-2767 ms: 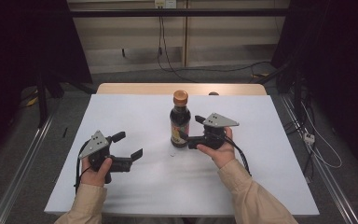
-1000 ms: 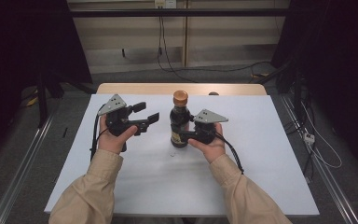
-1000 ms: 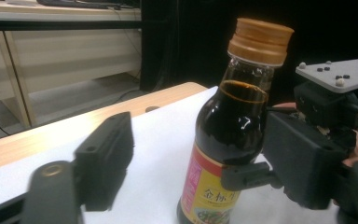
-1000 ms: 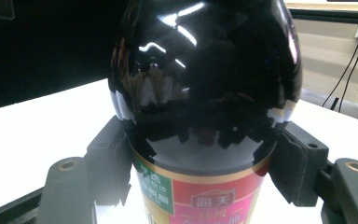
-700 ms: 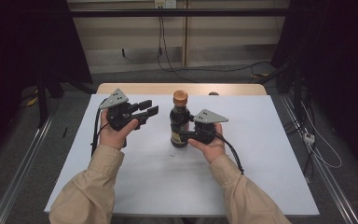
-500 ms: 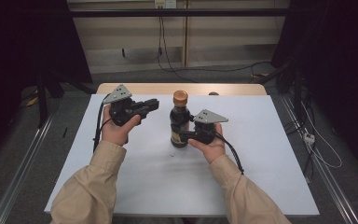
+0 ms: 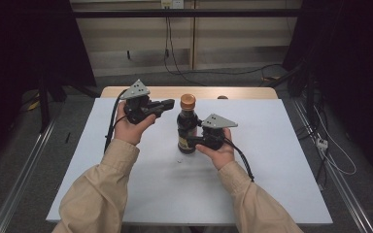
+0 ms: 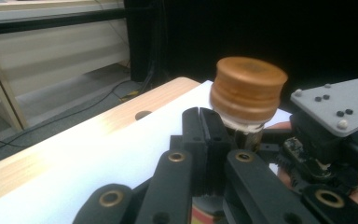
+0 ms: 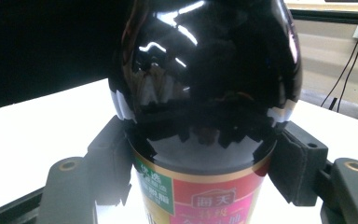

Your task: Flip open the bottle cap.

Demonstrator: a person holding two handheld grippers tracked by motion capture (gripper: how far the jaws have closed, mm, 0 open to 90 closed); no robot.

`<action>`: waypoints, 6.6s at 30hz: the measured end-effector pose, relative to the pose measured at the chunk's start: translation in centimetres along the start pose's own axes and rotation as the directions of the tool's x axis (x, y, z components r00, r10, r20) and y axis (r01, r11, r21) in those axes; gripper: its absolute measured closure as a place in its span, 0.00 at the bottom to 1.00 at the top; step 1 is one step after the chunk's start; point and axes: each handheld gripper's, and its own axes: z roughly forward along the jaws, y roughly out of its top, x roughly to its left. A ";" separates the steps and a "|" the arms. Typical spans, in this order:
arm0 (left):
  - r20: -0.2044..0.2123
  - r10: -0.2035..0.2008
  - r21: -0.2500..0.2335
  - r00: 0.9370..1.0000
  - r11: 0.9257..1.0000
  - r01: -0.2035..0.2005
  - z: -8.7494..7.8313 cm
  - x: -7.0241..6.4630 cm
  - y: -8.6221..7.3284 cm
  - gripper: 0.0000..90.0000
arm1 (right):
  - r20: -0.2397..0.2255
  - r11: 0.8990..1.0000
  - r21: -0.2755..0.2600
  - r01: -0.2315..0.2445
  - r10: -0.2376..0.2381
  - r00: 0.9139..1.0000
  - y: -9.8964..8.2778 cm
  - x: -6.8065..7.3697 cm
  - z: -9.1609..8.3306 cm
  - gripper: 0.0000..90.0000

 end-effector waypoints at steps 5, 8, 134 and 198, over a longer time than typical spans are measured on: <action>0.020 0.004 0.002 1.000 1.000 -0.004 0.3 -0.5 0.8 1.00 | 0.000 1.000 0.000 0.000 0.000 1.000 0.0 0.0 0.0 0.34; 0.025 0.021 0.021 0.999 1.000 -0.021 0.6 -0.7 1.0 1.00 | 0.000 1.000 0.001 0.000 0.000 1.000 0.0 0.0 0.0 0.34; 0.122 0.051 0.155 0.991 0.985 -0.070 1.0 0.0 3.1 1.00 | -0.003 1.000 -0.008 0.002 -0.002 1.000 -0.2 -0.3 0.1 0.34; 0.148 0.067 0.075 0.987 0.994 -0.079 2.1 -1.9 6.0 1.00 | -0.007 1.000 -0.020 0.008 -0.008 1.000 -0.3 -0.2 0.3 0.34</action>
